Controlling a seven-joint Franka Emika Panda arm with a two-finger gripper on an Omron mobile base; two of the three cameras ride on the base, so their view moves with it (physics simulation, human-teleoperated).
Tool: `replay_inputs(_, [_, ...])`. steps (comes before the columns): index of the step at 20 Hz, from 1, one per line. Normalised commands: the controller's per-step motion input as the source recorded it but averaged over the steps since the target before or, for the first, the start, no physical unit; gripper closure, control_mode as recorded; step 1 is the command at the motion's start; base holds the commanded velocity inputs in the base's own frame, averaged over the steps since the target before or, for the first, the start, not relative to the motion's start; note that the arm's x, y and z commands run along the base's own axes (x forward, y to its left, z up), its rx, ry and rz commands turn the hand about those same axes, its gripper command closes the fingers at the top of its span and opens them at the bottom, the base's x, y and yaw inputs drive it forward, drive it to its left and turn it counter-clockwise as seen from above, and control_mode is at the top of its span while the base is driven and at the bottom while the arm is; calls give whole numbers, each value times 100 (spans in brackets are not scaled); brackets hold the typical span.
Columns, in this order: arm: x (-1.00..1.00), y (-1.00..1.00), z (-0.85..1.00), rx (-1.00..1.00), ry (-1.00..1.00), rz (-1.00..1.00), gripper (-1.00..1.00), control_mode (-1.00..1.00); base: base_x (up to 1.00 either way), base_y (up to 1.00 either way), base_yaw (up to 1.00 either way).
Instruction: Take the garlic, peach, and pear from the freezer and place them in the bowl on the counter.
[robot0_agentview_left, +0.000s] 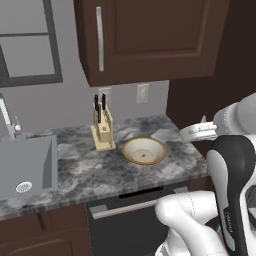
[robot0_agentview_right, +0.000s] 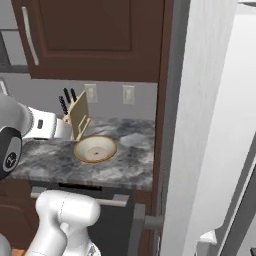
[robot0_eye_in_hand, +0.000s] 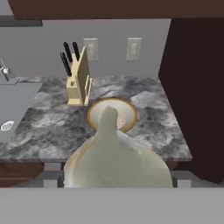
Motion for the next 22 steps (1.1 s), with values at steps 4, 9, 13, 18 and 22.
replay_inputs(4, [0,0,0,0,0,0,100,100,50,9,0])
replay_inputs(9, [0,0,0,0,0,0,100,100,12,16,7])
replay_inputs(13, [0,0,0,0,0,0,100,100,22,21,11])
replay_inputs(18, [0,0,0,0,0,0,100,100,46,5,3])
replay_inputs(22, [0,0,0,0,0,0,100,100,46,0,0])
